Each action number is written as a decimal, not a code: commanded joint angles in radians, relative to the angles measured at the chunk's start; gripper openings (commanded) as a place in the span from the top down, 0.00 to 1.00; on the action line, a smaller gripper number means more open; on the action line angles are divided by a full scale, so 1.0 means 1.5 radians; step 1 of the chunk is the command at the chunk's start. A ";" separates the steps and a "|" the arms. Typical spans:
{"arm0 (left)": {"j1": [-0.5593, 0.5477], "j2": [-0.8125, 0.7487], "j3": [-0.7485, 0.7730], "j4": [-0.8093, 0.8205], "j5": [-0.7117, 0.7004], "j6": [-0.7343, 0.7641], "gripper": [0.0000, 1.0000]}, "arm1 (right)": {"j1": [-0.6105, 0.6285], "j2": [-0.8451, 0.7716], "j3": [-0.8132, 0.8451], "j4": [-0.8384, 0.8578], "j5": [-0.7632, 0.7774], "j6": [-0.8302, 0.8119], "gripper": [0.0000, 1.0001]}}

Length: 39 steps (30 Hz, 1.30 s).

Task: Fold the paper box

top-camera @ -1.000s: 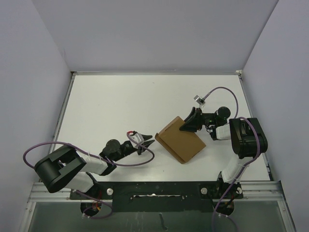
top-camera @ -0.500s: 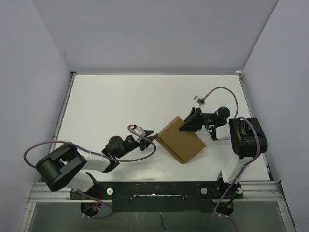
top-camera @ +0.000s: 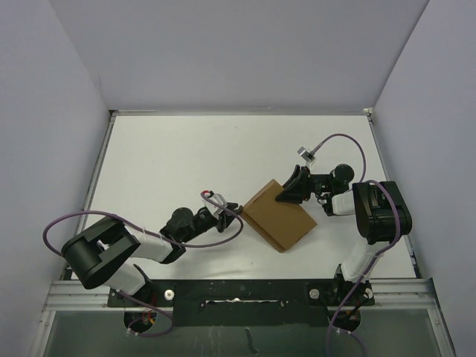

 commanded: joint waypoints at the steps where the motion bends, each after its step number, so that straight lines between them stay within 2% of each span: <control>1: -0.003 0.010 0.032 0.023 0.004 -0.007 0.79 | 0.005 -0.002 0.000 0.037 -0.004 -0.030 1.00; 4: -0.003 0.012 0.032 0.028 0.012 -0.005 0.85 | 0.006 -0.002 0.000 0.037 -0.004 -0.030 1.00; 7: -0.003 0.013 0.032 0.027 0.024 -0.001 1.00 | 0.006 -0.002 -0.001 0.037 -0.004 -0.030 1.00; 30: -0.003 -0.014 -0.014 0.041 0.091 0.085 1.00 | -0.014 0.005 -0.001 0.037 0.018 -0.027 1.00; 39: -0.010 -0.020 -0.013 0.033 0.083 0.121 1.00 | -0.019 0.017 -0.006 0.033 0.035 -0.028 1.00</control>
